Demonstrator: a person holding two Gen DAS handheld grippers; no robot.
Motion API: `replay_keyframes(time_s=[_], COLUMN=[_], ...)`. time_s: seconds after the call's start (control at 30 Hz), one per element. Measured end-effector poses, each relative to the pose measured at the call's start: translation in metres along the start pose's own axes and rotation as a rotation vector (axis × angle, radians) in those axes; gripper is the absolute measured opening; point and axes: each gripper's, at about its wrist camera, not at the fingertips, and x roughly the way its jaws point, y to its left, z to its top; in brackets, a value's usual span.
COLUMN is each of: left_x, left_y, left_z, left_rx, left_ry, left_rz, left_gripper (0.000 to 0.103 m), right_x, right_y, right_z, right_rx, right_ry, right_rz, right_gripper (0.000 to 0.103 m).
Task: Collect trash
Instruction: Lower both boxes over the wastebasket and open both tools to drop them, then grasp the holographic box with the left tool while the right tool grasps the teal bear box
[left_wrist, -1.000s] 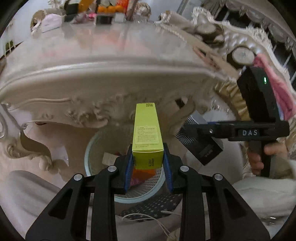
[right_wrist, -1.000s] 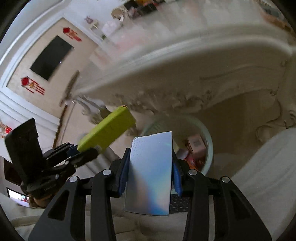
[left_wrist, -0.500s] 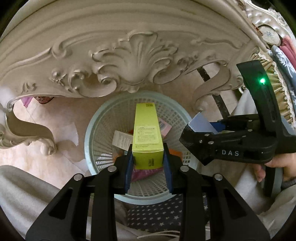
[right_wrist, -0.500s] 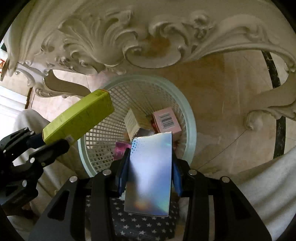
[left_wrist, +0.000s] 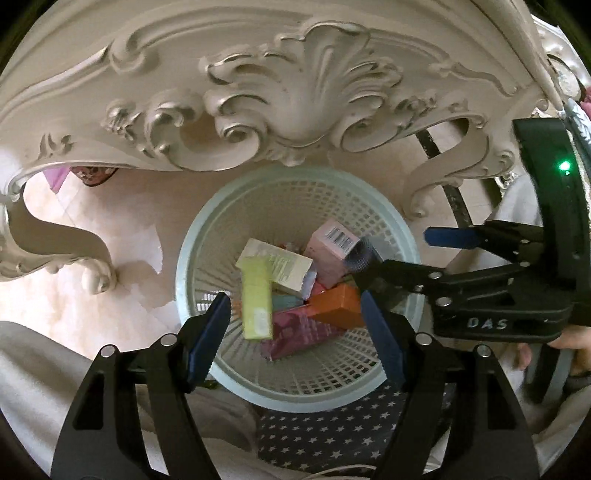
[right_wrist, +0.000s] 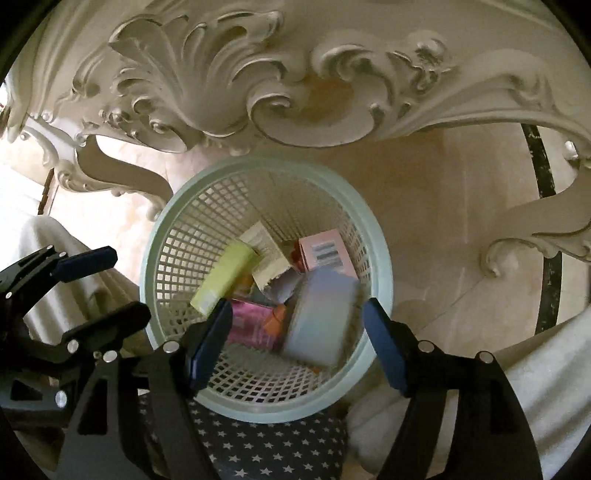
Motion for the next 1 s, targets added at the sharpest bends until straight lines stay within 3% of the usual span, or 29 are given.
replay_keyframes(time_s=[0.23,0.27,0.37,0.43,0.47,0.53,0.6,0.7,0.83,1.0], left_x=[-0.021,-0.029,-0.084,-0.138,-0.166,-0.202,-0.231,-0.232,-0.211,-0.18], left_y=[-0.004,-0.005,-0.008,-0.006,-0.003,0.004,0.016,0.028,0.055,0.073], left_z=[-0.002,-0.002,-0.002,0.008,0.016,0.034,0.064,0.123,0.218,0.324], left_rx=[0.052,0.063,0.1,0.134,0.151,0.155,0.125,0.142,0.205,0.294], left_ry=[0.009,0.013,0.0,-0.084,-0.158,-0.286,-0.452,-0.553,-0.59,-0.564], left_rz=[0.066,0.054,-0.12,-0.196,-0.199,-0.161,-0.081,0.004,0.01,0.006], left_gripper=[0.072,0.072,0.072,0.072,0.072,0.081,0.088,0.088,0.088,0.088], right_x=[-0.053,-0.068,-0.137,-0.184,-0.205,-0.232,-0.247,-0.253,-0.245,-0.229], right_y=[0.001,0.003,0.005,0.003,0.002,-0.003,-0.008,-0.017,-0.021,-0.031], right_z=[-0.008,-0.009,-0.004,0.009,0.02,0.043,0.075,0.139,0.23,0.305], right_rx=[-0.069,-0.086,-0.128,-0.145,-0.152,-0.154,-0.147,-0.075,-0.053,0.013], right_ry=[-0.01,-0.022,-0.125,-0.251,-0.328,-0.449,-0.542,-0.635,-0.65,-0.621], right_rz=[0.027,0.054,0.178,0.213,0.196,0.132,0.088,0.043,0.028,0.053], right_gripper=[0.069,0.069,0.07,0.071,0.073,0.075,0.075,0.075,0.075,0.075])
